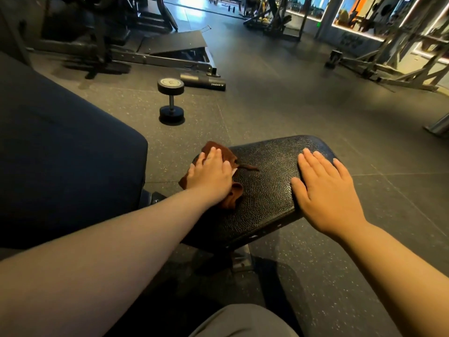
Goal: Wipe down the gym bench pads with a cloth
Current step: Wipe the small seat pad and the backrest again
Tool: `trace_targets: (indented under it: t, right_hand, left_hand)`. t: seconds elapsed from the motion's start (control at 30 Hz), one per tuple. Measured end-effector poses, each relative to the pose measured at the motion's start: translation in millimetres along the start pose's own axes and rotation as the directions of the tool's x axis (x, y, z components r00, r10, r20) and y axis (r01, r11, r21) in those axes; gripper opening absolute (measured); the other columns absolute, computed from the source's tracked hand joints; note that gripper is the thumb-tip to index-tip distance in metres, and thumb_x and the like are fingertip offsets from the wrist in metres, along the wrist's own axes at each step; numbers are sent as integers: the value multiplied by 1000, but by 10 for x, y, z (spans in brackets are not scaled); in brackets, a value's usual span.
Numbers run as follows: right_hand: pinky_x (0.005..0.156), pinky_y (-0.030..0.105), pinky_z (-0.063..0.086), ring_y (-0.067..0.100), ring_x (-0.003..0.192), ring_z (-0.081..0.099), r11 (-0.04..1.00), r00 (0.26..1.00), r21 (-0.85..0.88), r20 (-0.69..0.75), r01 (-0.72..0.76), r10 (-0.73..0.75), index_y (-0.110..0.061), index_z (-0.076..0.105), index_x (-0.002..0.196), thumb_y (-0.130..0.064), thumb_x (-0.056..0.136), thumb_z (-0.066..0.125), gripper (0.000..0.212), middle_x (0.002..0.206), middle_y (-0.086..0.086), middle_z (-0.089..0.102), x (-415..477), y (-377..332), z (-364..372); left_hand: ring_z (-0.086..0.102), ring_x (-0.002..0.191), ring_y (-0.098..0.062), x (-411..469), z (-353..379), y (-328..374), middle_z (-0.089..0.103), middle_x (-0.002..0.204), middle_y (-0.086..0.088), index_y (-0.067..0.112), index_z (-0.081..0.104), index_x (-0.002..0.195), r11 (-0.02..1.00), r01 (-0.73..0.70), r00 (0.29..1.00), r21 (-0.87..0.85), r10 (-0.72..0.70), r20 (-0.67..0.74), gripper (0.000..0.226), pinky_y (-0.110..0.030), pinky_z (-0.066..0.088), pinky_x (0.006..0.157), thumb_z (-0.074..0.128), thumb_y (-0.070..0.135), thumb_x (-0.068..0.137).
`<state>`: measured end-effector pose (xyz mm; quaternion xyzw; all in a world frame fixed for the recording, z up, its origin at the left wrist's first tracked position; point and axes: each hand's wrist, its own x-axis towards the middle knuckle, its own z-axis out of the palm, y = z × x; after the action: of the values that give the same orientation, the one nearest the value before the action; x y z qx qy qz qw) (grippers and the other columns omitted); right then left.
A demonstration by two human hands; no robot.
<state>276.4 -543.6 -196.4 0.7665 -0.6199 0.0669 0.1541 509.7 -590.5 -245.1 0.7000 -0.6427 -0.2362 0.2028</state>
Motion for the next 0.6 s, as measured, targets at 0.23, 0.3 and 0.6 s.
trace_targets:
  t: [0.23,0.3,0.6]
  right_hand:
    - [123,45,16,19,150,26,1000,999,2,-44,-14,14,-15,36,154,-49,100,23,66,161,3,32,-2,-16,10]
    - [123,46,17,21,150,28,1000,999,-4,-48,-6,6,-14,38,153,-49,100,23,66,161,4,34,-5,-19,19]
    - [123,45,16,19,150,27,1000,999,4,-41,-14,14,-15,37,154,-49,100,24,65,161,3,33,-18,-34,15]
  left_hand:
    - [0,153,-11,-724,129,117,9,166,12,26,14,159,857,-512,859,49,513,5,56,-39,0,125,25,42,106]
    - [0,153,-10,-509,86,-64,8,166,12,27,13,159,904,-426,905,42,426,13,56,-40,0,125,23,43,106]
    - [0,153,-14,-595,120,113,8,167,8,23,14,159,957,-290,956,-3,290,-40,58,-42,2,125,25,40,105]
